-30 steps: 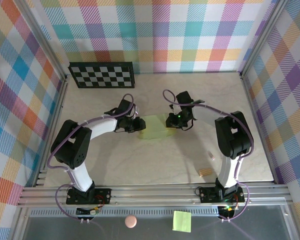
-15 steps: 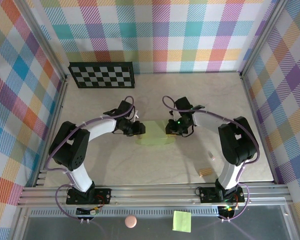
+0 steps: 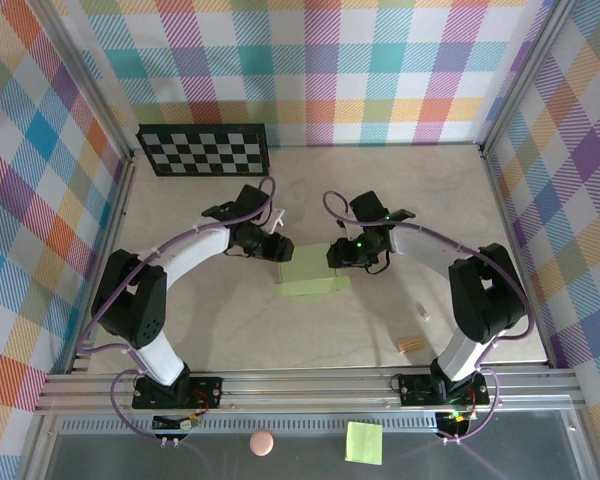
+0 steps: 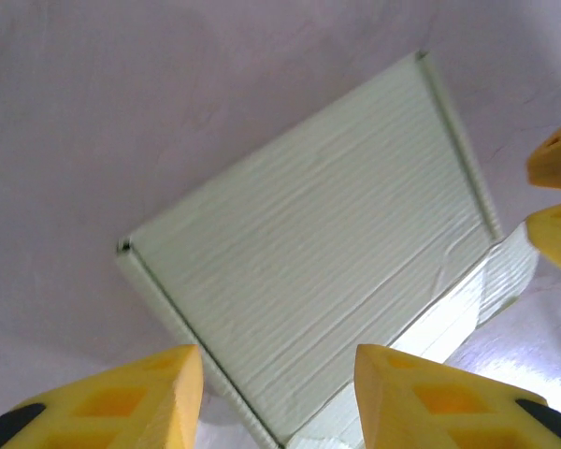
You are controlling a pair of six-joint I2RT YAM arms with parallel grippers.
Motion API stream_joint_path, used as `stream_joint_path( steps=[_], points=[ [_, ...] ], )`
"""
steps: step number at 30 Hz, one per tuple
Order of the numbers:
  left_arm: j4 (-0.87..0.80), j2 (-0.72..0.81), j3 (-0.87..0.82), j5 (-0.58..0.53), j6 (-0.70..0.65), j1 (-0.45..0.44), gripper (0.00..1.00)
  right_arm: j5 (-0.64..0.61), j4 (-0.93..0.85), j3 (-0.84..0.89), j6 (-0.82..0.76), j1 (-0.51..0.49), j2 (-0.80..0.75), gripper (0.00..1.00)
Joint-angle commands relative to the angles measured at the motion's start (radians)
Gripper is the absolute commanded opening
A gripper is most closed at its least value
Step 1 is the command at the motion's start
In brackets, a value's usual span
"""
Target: Fold the paper box
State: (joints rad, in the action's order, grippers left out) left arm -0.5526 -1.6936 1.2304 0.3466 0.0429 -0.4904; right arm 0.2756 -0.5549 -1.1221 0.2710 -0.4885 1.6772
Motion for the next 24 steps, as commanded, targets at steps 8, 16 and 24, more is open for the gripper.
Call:
stream_joint_path(
  steps=[8,16,24],
  points=[
    [-0.204,-0.238,0.3,0.054,-0.333,0.0,0.45,-0.064,-0.077,-0.083,-0.099,0.05,-0.074,0.48],
    [-0.302,-0.412,0.489,0.092,-0.414,-0.002,0.41,-0.037,-0.073,-0.093,-0.07,0.053,-0.077,0.48],
    [-0.32,-0.477,0.55,0.064,-0.437,-0.002,0.31,-0.032,-0.072,-0.096,-0.065,0.053,-0.077,0.48]
  ],
)
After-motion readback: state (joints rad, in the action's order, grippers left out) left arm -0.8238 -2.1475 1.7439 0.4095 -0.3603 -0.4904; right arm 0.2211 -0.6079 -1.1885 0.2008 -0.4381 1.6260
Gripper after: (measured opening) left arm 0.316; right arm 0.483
